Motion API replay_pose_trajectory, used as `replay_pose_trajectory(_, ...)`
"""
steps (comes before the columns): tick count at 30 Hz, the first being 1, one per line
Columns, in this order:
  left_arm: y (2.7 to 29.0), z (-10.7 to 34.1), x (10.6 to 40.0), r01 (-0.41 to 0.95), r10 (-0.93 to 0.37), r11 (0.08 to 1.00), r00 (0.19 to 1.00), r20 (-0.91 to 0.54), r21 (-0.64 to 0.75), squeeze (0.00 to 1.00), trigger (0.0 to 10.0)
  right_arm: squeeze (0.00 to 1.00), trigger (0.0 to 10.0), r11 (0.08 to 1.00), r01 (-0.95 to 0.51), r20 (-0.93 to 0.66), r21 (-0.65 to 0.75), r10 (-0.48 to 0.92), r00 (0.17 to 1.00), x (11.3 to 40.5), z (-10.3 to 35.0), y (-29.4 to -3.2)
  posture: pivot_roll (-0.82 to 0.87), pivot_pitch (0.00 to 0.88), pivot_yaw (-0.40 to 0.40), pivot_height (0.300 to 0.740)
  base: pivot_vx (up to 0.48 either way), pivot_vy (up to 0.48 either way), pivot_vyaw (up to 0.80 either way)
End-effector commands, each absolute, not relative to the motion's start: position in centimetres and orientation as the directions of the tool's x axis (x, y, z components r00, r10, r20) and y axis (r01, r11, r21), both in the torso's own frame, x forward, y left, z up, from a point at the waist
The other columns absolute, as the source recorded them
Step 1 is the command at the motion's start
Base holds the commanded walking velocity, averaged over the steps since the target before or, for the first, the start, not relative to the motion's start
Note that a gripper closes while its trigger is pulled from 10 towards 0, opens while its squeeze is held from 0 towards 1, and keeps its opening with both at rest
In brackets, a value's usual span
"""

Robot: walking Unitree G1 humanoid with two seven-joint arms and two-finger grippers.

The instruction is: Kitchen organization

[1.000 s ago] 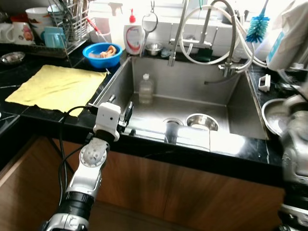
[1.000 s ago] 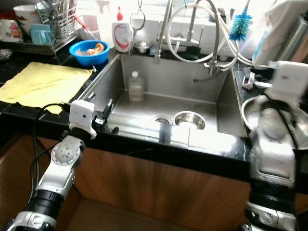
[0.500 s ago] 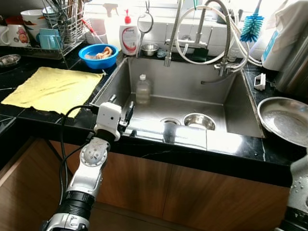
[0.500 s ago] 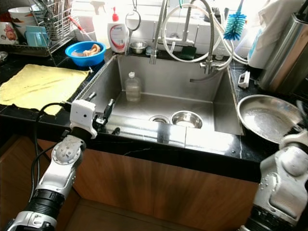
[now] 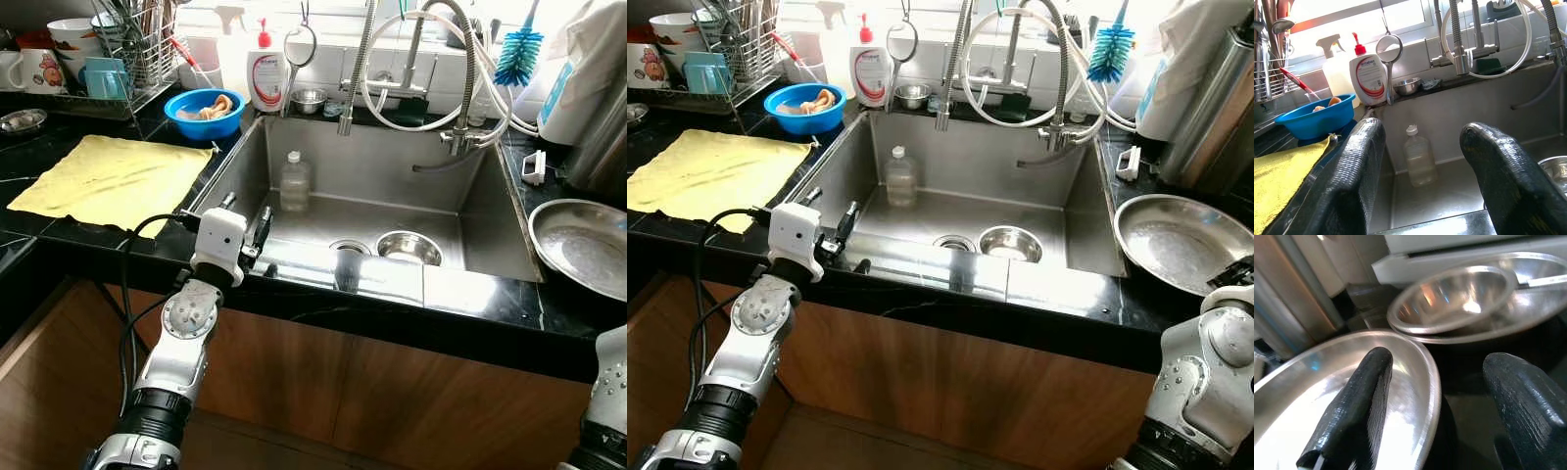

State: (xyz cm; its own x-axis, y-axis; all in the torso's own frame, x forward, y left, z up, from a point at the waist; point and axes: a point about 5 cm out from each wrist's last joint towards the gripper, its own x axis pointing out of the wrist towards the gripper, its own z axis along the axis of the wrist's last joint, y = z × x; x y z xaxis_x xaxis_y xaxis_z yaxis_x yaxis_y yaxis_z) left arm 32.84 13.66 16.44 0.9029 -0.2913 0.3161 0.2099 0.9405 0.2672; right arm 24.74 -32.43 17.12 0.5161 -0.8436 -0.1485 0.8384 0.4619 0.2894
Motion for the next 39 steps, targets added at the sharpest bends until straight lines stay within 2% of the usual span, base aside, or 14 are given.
replay_pose_trajectory(1, 13.8, 16.7, 32.9, 0.211, -0.298, 0.938, 0.898, 0.324, 0.276, 0.0, 10.0, 0.0, 10.0, 0.449, 0.839, -0.166, 0.308, -0.843, 0.512, 24.9, 17.2, -32.7, 0.02, 0.0, -0.018, 0.74, 0.0, 0.0, 0.0)
replay_pose_trajectory(14, 13.9, 16.7, 32.8, 0.208, -0.296, 0.938, 0.899, 0.323, 0.278, 0.0, 10.0, 0.0, 10.0, 0.449, 0.833, -0.208, 0.323, -0.825, 0.526, 25.6, 16.5, -32.7, 0.02, 0.0, -0.02, 0.74, 0.0, 0.0, 0.0)
replay_pose_trajectory(17, 13.9, 16.8, 32.8, 0.209, -0.295, 0.938, 0.898, 0.325, 0.276, 0.0, 10.0, 0.0, 10.0, 0.418, 0.833, -0.231, 0.362, -0.826, 0.514, 25.6, 16.2, -32.9, 0.02, 0.0, -0.018, 0.74, 0.0, 0.0, 0.0)
replay_pose_trajectory(25, 14.0, 16.8, 32.8, 0.206, -0.294, 0.938, 0.9, 0.322, 0.279, 0.0, 10.0, 0.0, 10.0, 0.41, 0.831, -0.256, 0.375, -0.816, 0.518, 25.8, 15.9, -33.0, 0.03, 0.0, -0.015, 0.74, 0.0, 0.0, 0.0)
replay_pose_trajectory(26, 14.1, 16.8, 32.8, 0.205, -0.292, 0.939, 0.9, 0.323, 0.278, 0.0, 10.0, 0.0, 9.2, 0.406, 0.832, -0.258, 0.378, -0.817, 0.516, 25.8, 15.9, -33.1, 0.03, 0.0, -0.015, 0.74, 0.0, 0.0, 0.0)
replay_pose_trajectory(27, 14.1, 16.8, 32.8, 0.205, -0.292, 0.939, 0.9, 0.323, 0.278, 0.0, 10.0, 0.0, 9.2, 0.406, 0.832, -0.258, 0.378, -0.817, 0.516, 25.8, 15.9, -33.1, 0.03, 0.0, -0.015, 0.74, 0.0, 0.0, 0.0)
replay_pose_trajectory(29, 14.1, 16.9, 32.8, 0.204, -0.292, 0.938, 0.9, 0.323, 0.279, 0.0, 10.0, 0.0, 0.0, 0.405, 0.831, -0.258, 0.381, -0.817, 0.516, 25.8, 16.0, -33.1, 0.03, 0.0, -0.015, 0.74, 0.0, 0.0, 0.0)
replay_pose_trajectory(39, 14.1, 16.9, 32.8, 0.204, -0.292, 0.938, 0.9, 0.322, 0.281, 0.0, 10.0, 0.0, 0.0, 0.41, 0.827, -0.265, 0.386, -0.809, 0.525, 26.1, 16.0, -33.2, 0.03, 0.0, -0.015, 0.74, 0.0, 0.0, 0.0)
